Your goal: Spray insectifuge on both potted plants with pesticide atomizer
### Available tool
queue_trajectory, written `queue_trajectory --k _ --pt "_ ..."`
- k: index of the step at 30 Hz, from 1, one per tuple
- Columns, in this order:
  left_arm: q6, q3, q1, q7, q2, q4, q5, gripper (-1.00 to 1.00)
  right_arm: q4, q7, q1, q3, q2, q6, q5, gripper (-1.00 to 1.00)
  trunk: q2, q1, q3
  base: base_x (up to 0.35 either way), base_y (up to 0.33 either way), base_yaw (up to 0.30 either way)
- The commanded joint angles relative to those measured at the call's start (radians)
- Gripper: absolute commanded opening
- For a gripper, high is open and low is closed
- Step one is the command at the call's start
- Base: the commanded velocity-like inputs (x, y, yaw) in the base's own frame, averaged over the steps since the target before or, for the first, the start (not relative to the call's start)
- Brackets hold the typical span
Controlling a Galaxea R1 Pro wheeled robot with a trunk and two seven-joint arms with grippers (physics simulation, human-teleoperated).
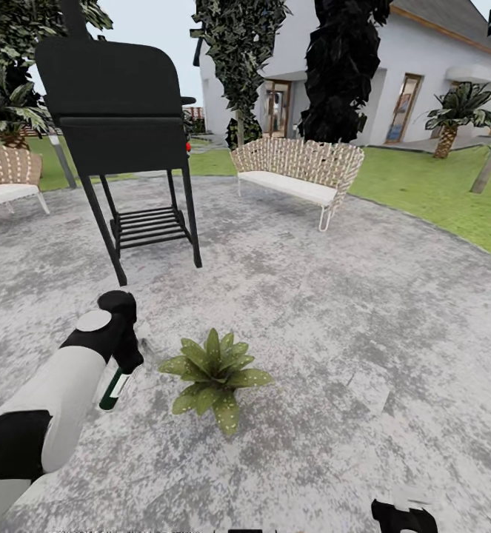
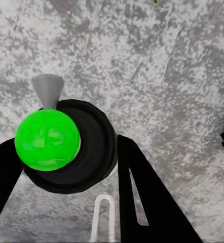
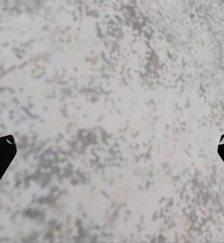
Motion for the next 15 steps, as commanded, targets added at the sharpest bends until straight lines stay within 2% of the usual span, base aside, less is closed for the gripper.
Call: queue_trajectory --k 1,3,6,10,15 --pt "0.012 0.005 -0.018 -0.009 -0.023 0.001 -0.055 -1.00 0.002 -0.002 -0.001 -0.008 0.000 -0.005 0.009 1.00 0.000 0.000 -0.001 0.000 0.000 0.278" --pt "0.013 0.009 -0.063 -0.009 -0.049 0.025 -0.092 -1.00 0.002 -0.002 -0.001 -0.008 0.000 -0.005 0.009 1.00 0.000 0.000 -0.001 0.000 0.000 0.278" --pt "0.017 0.013 -0.116 -0.009 -0.057 0.117 -0.099 -1.00 0.001 -0.002 -0.001 -0.008 0.000 -0.005 0.009 1.00 0.000 0.000 -0.001 0.000 0.000 0.239" --pt "0.019 0.017 -0.121 -0.009 -0.057 0.152 -0.099 -1.00 0.001 0.001 -0.001 -0.008 -0.003 -0.006 0.009 1.00 0.000 0.000 -0.001 0.069 0.000 0.043" --pt "0.019 0.019 -0.120 -0.009 -0.059 0.151 -0.096 -1.00 0.000 0.001 -0.001 -0.008 -0.009 -0.005 0.011 1.00 0.000 0.000 -0.001 0.278 -0.050 0.004"
